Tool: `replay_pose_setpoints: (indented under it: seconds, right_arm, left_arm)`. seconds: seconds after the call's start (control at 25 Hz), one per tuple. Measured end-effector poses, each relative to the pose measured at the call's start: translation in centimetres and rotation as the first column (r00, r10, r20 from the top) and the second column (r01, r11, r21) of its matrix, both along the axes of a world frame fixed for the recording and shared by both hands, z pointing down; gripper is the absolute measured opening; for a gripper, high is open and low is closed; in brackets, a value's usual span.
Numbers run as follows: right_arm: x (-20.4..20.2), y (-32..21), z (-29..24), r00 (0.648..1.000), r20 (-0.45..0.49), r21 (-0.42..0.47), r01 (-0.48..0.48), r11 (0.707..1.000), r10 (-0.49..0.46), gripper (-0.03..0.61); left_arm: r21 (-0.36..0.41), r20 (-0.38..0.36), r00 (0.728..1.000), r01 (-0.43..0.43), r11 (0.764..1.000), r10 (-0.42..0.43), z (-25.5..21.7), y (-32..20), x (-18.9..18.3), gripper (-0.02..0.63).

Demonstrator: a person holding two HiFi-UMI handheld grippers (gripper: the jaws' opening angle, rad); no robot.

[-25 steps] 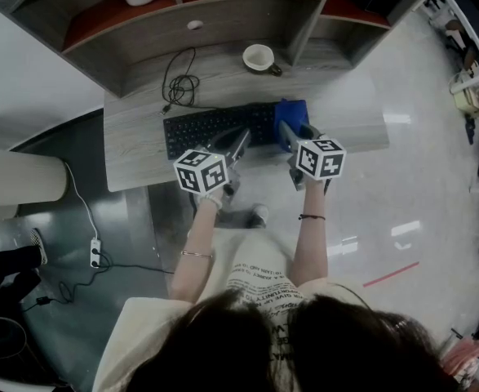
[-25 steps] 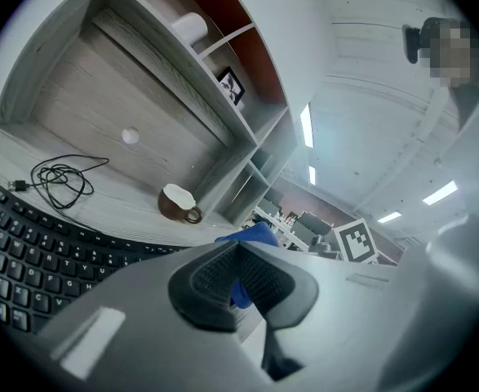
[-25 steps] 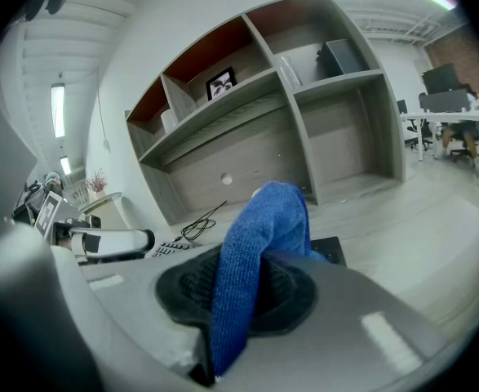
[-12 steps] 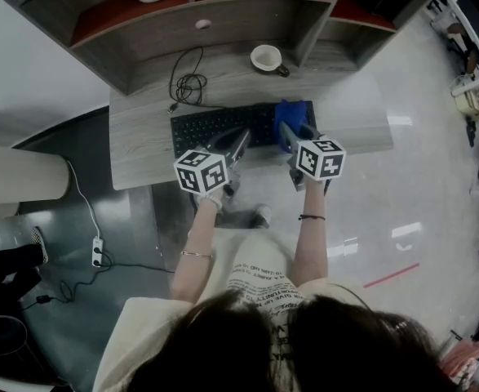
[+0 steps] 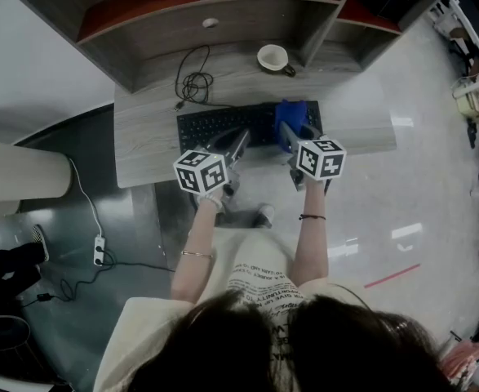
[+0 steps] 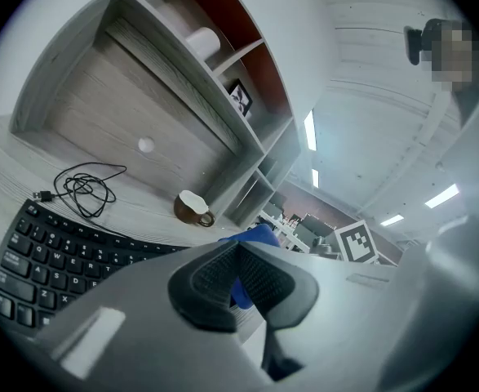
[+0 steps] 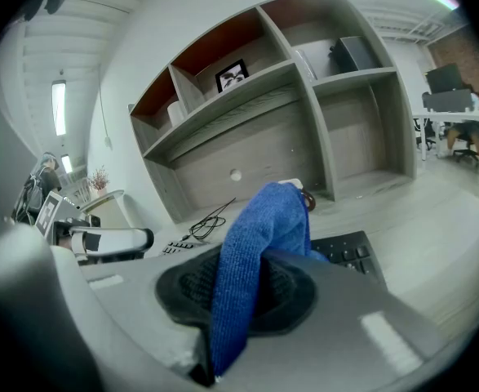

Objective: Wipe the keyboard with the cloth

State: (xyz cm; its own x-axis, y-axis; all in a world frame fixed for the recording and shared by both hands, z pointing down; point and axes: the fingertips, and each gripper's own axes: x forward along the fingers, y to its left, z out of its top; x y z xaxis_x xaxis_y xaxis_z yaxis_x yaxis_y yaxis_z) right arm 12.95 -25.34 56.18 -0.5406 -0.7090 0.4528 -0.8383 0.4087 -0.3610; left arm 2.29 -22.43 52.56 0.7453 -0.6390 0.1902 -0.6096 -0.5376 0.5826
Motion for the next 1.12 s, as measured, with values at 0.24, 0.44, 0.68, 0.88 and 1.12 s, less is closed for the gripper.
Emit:
replay_pose_setpoints:
  seconds: [0.24, 0.44, 0.68, 0.88, 1.12]
  right_arm:
    - [-1.1, -0.1, 0.0, 1.0, 0.0, 0.002, 0.008, 1.0, -0.008, 0.058]
    - [-2.2, -0.1, 0.0, 1.0, 0.001, 0.0, 0.017, 1.0, -0.017, 0.058]
    - [-3.5, -0.1, 0.0, 1.0, 0.003, 0.0, 0.023, 1.0, -0.023, 0.058]
    - [-4.1, -0.1, 0.1, 1.0, 0.003, -0.001, 0.021, 1.0, -0.021, 0.058]
    - [-4.5, 0.0, 0.0, 1.0, 0.002, -0.001, 0.011, 1.0, -0.011, 0.058]
  left_arm:
    - [0.0, 0.002, 1.0, 0.008, 1.0, -0.008, 0.0, 0.0, -1.1, -0.012]
    - [-0.003, 0.001, 1.0, 0.016, 1.0, -0.016, 0.0, 0.1, -2.1, -0.012]
    - [-0.005, 0.002, 1.0, 0.017, 1.0, -0.017, 0.1, 0.2, -3.2, -0.012]
    - [-0.004, 0.006, 1.0, 0.015, 1.0, -0.015, 0.1, 0.2, -3.8, -0.012]
    - [-0.006, 0.006, 1.0, 0.014, 1.0, -0.014, 0.1, 0.3, -4.6, -0.012]
